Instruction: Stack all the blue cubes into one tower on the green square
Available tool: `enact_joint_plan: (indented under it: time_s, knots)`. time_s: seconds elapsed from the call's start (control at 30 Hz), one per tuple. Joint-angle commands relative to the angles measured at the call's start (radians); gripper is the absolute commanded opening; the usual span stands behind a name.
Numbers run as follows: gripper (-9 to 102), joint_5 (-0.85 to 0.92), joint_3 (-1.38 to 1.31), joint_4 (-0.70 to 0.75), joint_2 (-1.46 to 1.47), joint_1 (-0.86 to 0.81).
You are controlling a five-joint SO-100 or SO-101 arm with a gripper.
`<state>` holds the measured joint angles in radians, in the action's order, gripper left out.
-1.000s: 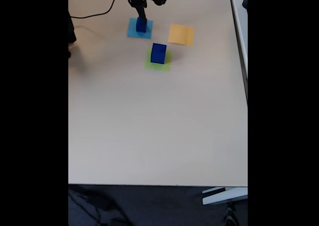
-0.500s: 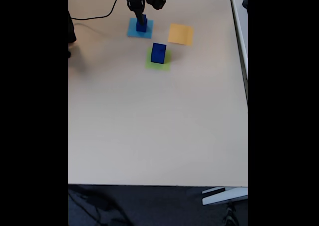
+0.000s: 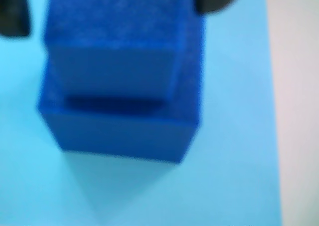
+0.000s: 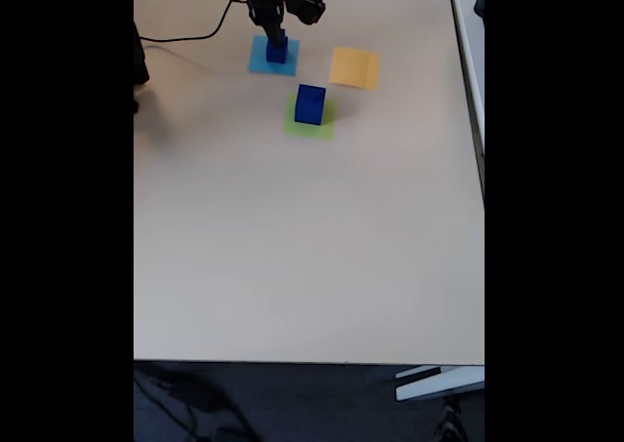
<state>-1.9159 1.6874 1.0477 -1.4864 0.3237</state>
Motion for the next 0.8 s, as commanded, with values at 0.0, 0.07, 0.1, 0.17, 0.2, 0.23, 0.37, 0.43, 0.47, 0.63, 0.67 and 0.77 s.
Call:
enact_joint_plan:
  time_s: [0.0,0.07,0.1,0.17,0.2,0.23,0.37,0.43,0.47,0.63,0.67,0.77]
  knots:
    - [12,-0.002,-0.009,-0.003,-0.011,-0.005]
    - [9,-0.005,-0.009,-0.005,-0.009,-0.005]
    - [7,-0.005,-0.009,-0.005,-0.009,-0.005]
    - [3,-0.006,-0.009,-0.006,-0.009,-0.005]
    - [2,-0.003,-0.009,-0.008,-0.009,-0.006]
    - [1,0.0,-0.009,-0.011,-0.009,-0.009]
    - [0,0.023,-0.011,-0.025,-0.011,-0.029]
    - [0,0.054,-0.037,-0.026,-0.006,-0.052]
    - [0,0.075,-0.054,-0.026,0.0,-0.064]
    - [0,0.202,-0.199,-0.025,0.071,-0.138]
    - [0,0.221,-0.232,-0.025,0.087,-0.149]
    - [0,0.25,-0.298,-0.021,0.117,-0.167]
